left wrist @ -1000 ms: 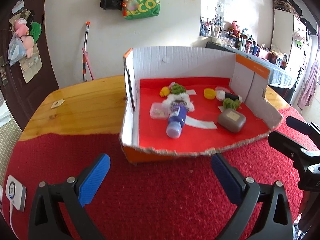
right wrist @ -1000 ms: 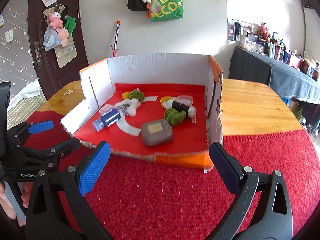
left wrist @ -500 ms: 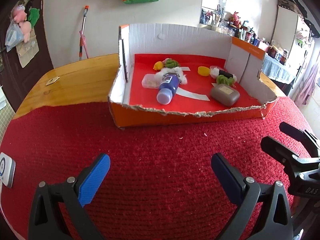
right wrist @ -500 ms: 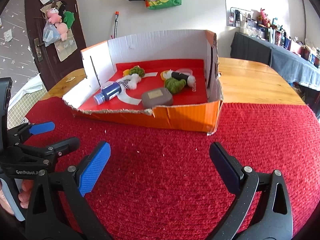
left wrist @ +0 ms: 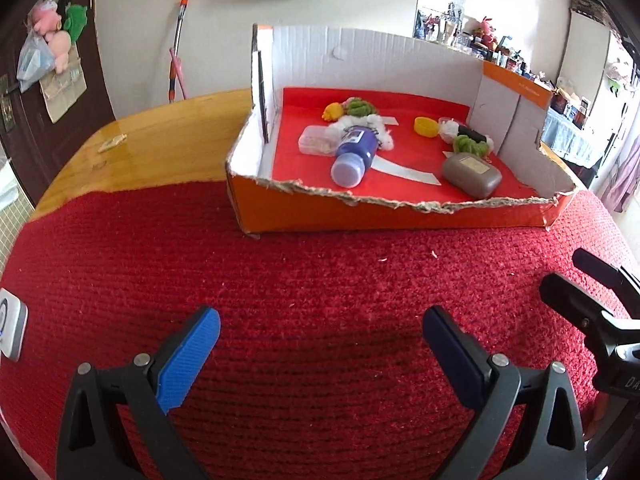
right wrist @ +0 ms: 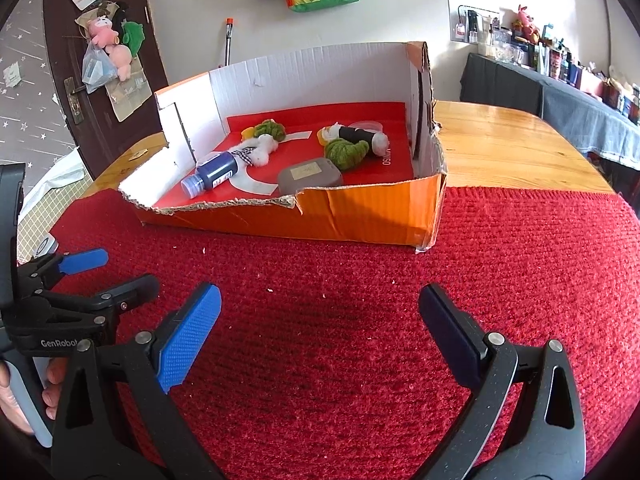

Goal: Organize objects

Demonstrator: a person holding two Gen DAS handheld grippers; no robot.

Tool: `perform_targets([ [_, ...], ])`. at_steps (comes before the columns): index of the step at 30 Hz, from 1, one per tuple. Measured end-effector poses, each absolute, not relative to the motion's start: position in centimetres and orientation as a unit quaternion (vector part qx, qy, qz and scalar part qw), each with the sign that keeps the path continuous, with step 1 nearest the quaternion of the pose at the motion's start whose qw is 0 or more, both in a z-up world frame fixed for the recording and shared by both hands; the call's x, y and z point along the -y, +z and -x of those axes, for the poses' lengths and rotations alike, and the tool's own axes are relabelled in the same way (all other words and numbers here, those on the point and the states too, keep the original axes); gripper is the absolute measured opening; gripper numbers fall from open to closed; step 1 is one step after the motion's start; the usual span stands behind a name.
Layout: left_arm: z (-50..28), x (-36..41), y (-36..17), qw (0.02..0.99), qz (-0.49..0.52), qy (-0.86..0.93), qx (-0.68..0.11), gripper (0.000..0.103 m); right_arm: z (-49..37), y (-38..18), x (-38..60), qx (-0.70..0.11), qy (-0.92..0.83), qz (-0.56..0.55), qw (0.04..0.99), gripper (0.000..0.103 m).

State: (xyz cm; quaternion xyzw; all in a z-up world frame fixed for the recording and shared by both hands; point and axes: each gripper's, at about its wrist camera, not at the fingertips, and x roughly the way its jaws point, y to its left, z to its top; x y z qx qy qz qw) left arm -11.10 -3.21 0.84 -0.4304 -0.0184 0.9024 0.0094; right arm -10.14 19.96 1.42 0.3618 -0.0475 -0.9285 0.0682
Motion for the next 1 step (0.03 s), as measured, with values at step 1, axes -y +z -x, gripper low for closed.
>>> perform_targets([
  [1, 11.05, 3.23, 0.88, 0.008, 0.430, 0.902, 0.019, 0.103, 10.14, 1.38, -20.03, 0.050, -0.928, -0.362, 0.068, 0.101],
])
